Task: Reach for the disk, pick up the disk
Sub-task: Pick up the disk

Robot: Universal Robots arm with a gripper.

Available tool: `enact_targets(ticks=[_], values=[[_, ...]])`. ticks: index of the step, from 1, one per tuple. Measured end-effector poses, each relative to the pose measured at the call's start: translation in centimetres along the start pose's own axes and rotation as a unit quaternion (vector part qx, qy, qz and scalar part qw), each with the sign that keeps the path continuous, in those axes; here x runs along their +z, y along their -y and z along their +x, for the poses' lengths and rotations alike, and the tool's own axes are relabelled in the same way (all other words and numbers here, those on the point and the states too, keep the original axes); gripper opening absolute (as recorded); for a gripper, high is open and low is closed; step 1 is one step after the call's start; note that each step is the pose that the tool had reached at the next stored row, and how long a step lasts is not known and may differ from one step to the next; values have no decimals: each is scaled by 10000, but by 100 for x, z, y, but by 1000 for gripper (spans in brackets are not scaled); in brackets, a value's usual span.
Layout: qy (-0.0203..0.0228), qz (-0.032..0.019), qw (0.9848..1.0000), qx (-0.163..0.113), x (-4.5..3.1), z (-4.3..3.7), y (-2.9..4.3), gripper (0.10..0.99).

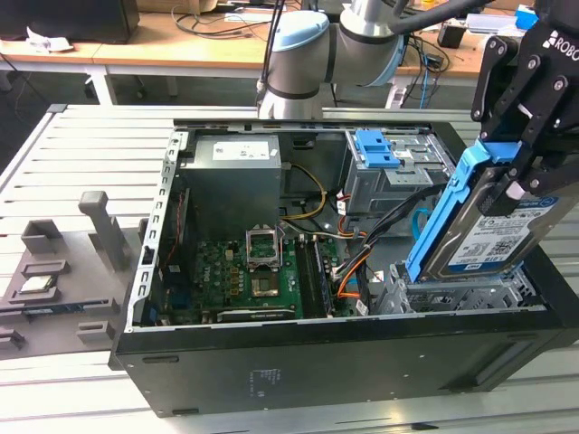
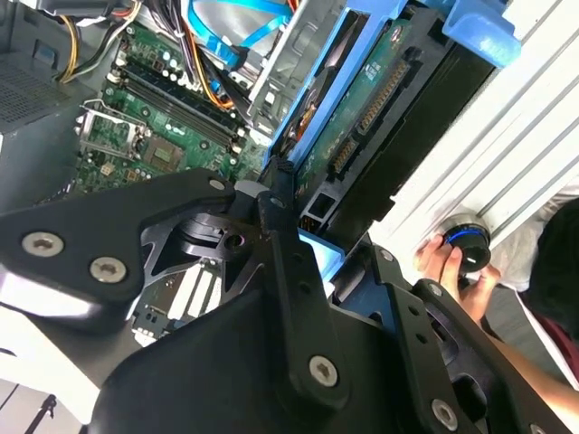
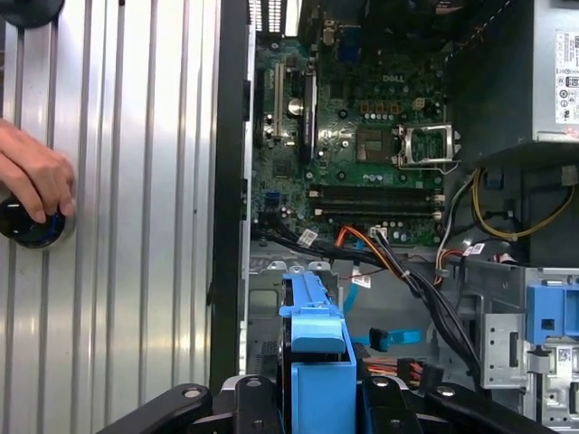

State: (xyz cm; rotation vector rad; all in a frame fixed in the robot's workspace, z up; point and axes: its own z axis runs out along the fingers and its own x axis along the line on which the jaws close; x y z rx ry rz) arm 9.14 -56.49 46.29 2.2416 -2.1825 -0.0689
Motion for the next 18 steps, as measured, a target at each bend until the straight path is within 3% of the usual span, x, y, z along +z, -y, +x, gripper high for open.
enact_targets(ticks=[4, 11, 18], values=[[0, 0, 10000, 0, 53, -76, 4, 369], [-2, 0, 10000, 1, 110, -85, 39, 369], [-3, 0, 10000, 0, 113, -85, 41, 369]])
